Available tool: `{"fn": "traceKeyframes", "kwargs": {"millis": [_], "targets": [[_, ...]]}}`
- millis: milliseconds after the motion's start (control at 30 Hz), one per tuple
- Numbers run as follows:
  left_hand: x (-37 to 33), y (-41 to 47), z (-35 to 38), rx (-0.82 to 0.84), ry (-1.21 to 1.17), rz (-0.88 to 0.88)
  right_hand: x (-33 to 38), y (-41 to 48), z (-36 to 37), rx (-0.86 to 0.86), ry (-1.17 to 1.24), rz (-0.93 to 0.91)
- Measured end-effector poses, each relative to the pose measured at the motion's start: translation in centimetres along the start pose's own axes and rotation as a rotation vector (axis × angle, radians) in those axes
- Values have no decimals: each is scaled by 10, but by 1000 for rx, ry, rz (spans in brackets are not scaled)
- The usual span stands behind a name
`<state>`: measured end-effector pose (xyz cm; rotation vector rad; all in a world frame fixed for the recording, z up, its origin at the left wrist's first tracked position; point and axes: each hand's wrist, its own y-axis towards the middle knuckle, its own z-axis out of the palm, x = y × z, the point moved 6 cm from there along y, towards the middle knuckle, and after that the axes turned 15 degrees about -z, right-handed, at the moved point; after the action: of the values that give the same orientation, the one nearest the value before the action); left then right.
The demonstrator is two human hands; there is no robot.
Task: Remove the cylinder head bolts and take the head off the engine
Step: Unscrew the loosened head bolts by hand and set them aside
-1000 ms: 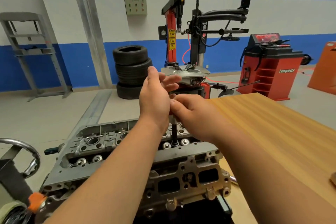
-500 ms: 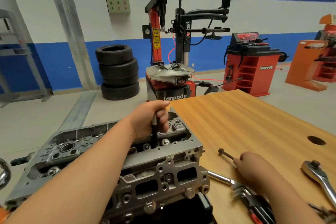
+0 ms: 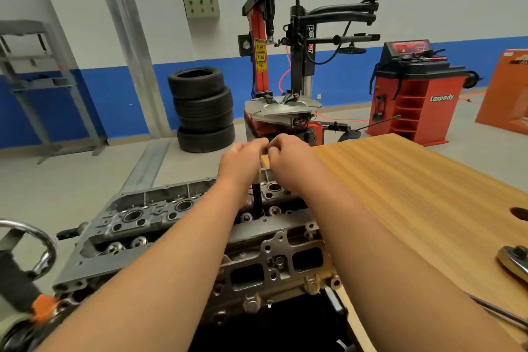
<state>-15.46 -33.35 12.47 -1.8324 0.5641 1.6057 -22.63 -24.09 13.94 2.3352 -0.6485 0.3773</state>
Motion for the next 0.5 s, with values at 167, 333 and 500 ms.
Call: {"fn": "traceKeyframes", "kwargs": {"millis": [167,333,500], "targets": [[-1,-3,19,435,-10,-32,-31,-2,48,482,-280,84],[8,-6,19,553,-12,-108,-36,-5,34,373,251,235],[4,-13,15,-68,-99,-54,-42,-8,41,385,135,280]]}}
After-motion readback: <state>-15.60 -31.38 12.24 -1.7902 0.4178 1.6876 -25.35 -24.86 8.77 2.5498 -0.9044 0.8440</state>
